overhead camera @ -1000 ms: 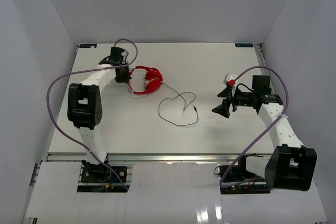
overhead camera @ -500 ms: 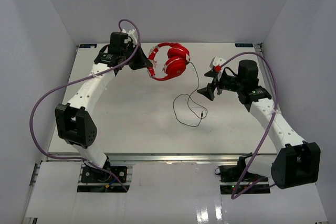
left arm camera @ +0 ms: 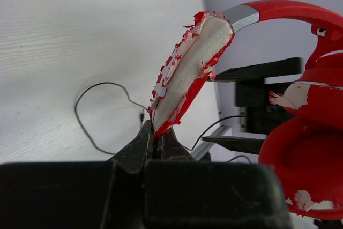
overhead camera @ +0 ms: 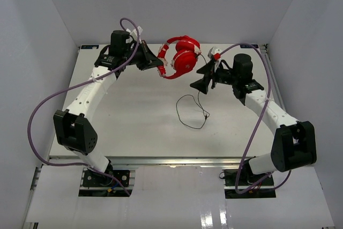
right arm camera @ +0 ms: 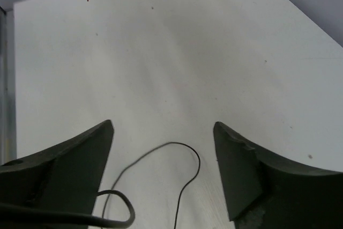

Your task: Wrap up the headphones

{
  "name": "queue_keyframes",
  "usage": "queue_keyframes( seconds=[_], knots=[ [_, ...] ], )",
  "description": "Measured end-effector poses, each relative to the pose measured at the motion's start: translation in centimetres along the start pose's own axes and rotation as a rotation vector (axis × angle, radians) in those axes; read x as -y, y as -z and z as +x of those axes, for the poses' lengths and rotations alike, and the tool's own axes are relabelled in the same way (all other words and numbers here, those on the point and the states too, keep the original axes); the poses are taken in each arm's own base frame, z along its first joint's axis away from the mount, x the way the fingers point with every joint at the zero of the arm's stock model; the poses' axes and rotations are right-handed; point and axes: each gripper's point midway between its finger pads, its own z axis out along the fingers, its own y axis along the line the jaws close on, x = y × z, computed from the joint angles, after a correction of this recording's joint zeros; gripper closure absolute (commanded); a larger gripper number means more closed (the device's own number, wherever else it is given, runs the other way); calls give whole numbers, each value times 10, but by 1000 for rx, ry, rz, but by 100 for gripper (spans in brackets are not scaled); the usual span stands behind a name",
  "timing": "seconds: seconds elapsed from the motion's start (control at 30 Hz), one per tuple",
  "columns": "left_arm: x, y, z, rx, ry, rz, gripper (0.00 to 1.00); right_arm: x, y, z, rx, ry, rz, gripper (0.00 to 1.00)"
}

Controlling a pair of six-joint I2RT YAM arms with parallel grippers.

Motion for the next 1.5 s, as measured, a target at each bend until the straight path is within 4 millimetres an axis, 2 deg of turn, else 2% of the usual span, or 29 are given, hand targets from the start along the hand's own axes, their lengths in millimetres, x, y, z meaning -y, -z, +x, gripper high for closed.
queue_keyframes(
  seconds=[0.07, 0.23, 0.37, 0.47, 0.53, 0.57, 0.67, 0.73, 0.77, 0.83, 0.87, 0.9, 0.93, 1.0, 1.13, 1.23, 1.3, 1.4, 1.5],
  knots=[
    [18, 4, -6, 18, 25, 63, 100, -3, -3, 5, 19, -39, -13, 29],
    [61, 15, -30, 94, 114, 213, 100, -28, -2, 20, 81, -156, -84, 43],
    [94, 25, -51, 148, 196, 340, 100, -44, -2, 5, 136, -195, -153, 59],
    [111, 32, -63, 181, 234, 414, 100, -57, -2, -8, 163, -186, -203, 70],
    [116, 35, -68, 198, 254, 437, 100, -68, -4, -12, 162, -167, -232, 85],
    [119, 36, -71, 206, 262, 444, 100, -72, -4, -12, 157, -158, -241, 89],
    [126, 40, -85, 244, 274, 454, 100, -81, -4, -10, 136, -134, -252, 92],
    [133, 43, -98, 278, 269, 465, 100, -83, -3, -8, 122, -124, -244, 89],
    [137, 45, -103, 294, 268, 471, 100, -83, -2, -6, 114, -119, -239, 77],
    [141, 47, -111, 316, 270, 481, 100, -83, -2, -1, 92, -120, -223, 40],
    [143, 48, -114, 324, 272, 485, 100, -82, -2, 1, 80, -123, -212, 26],
    [142, 48, -114, 327, 275, 483, 100, -80, -3, 4, 62, -134, -193, 16],
    [142, 48, -114, 328, 277, 481, 100, -75, -3, 3, 52, -119, -169, 12],
    [139, 46, -114, 330, 279, 468, 100, -66, -5, -3, 37, -89, -126, 8],
    [132, 42, -112, 326, 274, 437, 100, -48, -4, -31, 44, 39, -60, 1],
    [128, 40, -110, 317, 274, 417, 100, -37, -5, -45, 37, 122, -19, 5],
    [127, 39, -109, 314, 274, 410, 100, -32, -12, -52, 33, 169, -22, 5],
    [126, 39, -108, 311, 276, 408, 100, -28, -33, -53, 20, 223, -67, 1],
    [128, 40, -108, 309, 277, 411, 100, -26, -57, -36, -12, 226, -103, 25]
  ],
)
